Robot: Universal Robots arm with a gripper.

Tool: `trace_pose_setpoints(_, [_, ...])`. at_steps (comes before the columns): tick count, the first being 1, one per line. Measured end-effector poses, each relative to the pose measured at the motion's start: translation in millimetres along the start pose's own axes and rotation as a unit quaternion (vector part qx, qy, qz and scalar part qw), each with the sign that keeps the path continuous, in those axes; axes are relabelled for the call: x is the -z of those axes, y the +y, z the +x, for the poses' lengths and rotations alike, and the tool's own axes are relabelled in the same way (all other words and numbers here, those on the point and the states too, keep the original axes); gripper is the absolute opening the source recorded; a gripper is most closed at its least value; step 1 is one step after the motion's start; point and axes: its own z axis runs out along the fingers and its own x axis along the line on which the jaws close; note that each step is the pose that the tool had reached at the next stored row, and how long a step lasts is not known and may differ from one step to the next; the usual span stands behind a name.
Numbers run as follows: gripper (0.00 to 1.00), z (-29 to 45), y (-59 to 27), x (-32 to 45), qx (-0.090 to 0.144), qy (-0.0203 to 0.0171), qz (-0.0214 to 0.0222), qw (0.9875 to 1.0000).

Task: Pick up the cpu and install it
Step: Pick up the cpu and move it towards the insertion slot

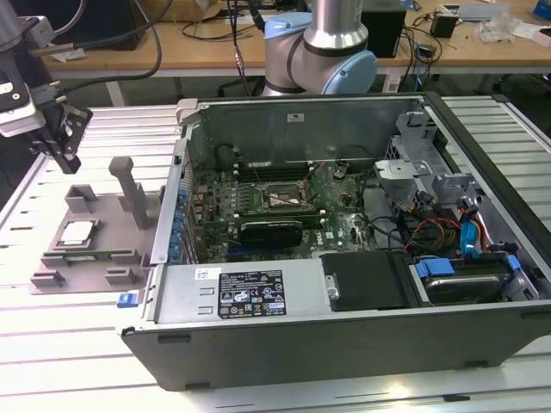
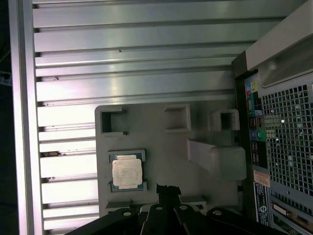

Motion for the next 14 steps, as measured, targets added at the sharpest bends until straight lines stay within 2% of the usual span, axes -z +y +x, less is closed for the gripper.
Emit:
trace_pose_setpoints(3, [0.11,4.3,-0.6,-6.6,0.0,0.0001,0.0,1.0])
trace_pose_setpoints(4, [0.11,7.1,-1.0,-11.8,0.0,0.0,0.0,1.0])
trace_pose_setpoints(8, [0.11,18.8,-2.3,-23.0,0.0,-0.0001,-0.0001,1.0])
trace_pose_setpoints(11, [0.11,21.8,-3.0,-29.2,0.0,0.0007,0.0,1.0])
trace_pose_setpoints(12, [0.11,23.1,-3.4,-33.5,0.0,0.0023,0.0002,1.0])
trace_pose_setpoints(14, [0.11,23.8,-4.0,-36.7,0.0,0.004,0.0003,1.0])
